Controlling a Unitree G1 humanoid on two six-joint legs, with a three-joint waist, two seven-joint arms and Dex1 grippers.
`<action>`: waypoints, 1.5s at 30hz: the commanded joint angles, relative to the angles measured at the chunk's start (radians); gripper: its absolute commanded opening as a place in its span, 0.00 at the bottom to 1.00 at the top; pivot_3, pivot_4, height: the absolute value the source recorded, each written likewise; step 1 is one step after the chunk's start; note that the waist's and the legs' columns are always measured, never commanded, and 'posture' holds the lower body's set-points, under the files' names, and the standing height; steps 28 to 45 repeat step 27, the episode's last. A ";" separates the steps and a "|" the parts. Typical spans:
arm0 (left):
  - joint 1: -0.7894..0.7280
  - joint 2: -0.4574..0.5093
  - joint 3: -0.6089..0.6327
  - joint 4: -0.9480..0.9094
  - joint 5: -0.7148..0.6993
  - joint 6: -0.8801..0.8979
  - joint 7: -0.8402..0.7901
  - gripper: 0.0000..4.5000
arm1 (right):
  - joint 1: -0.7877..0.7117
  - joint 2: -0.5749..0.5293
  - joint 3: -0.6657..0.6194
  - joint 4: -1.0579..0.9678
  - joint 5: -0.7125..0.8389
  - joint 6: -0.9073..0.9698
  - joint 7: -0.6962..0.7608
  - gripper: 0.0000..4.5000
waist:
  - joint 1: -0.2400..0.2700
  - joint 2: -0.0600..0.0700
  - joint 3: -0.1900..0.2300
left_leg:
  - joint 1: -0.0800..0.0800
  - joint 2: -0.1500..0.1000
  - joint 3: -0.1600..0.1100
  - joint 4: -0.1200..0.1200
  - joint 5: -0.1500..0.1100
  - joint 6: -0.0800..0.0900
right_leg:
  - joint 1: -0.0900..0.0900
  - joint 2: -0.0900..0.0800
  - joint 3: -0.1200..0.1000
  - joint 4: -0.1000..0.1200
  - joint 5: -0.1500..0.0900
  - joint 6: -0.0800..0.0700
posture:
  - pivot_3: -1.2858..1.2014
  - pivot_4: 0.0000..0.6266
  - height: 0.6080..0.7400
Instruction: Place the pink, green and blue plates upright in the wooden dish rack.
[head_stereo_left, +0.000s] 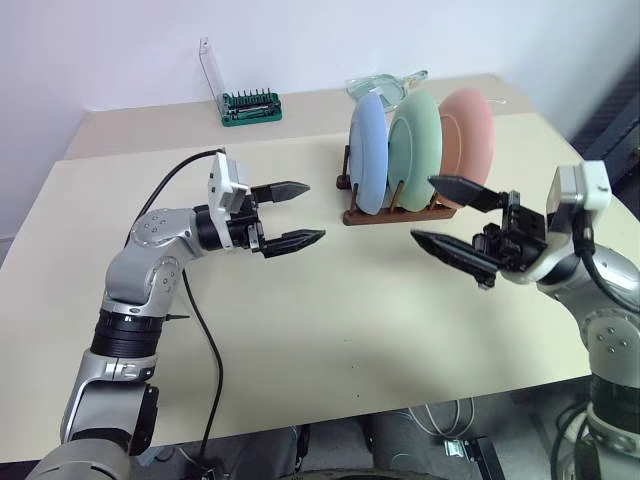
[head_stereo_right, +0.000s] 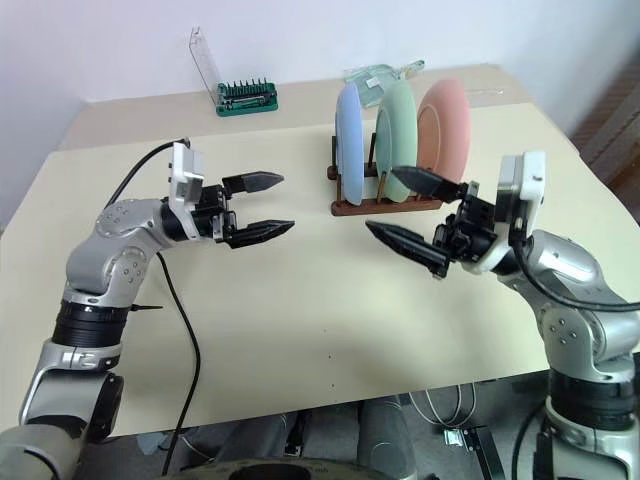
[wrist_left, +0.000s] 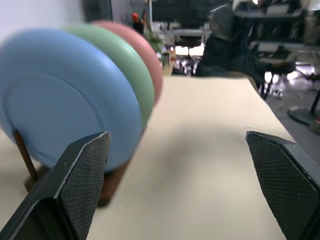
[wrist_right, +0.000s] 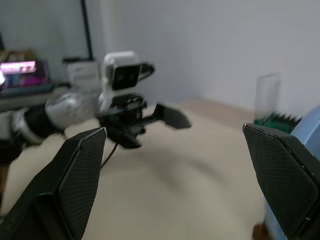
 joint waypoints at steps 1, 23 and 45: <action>0.011 0.036 -0.004 0.041 0.051 -0.099 -0.056 1.00 | 0.061 -0.065 -0.007 -0.038 -0.089 -0.058 0.051 0.99 | 0.008 0.000 0.000 | 0.000 0.000 0.000 0.000 0.000 0.000 | 0.000 0.000 0.000 0.000 0.000 0.000 | 0.52 0.24 1.00; 0.386 0.163 0.064 -0.221 -0.069 -0.021 -0.142 1.00 | 0.340 -0.123 -0.190 -0.047 -0.147 -0.217 0.204 0.99 | 0.025 -0.001 0.000 | 0.002 0.001 0.001 0.000 -0.004 0.006 | 0.003 0.000 0.000 0.000 0.000 0.000 | 0.52 0.24 1.00; 0.412 0.161 0.054 -0.227 -0.012 -0.067 -0.098 1.00 | 0.274 -0.113 -0.148 -0.017 -0.157 -0.218 0.185 0.99 | 0.031 -0.001 0.000 | 0.003 0.001 0.001 0.001 -0.004 0.006 | 0.003 0.000 0.000 0.000 0.000 0.000 | 0.52 0.24 1.00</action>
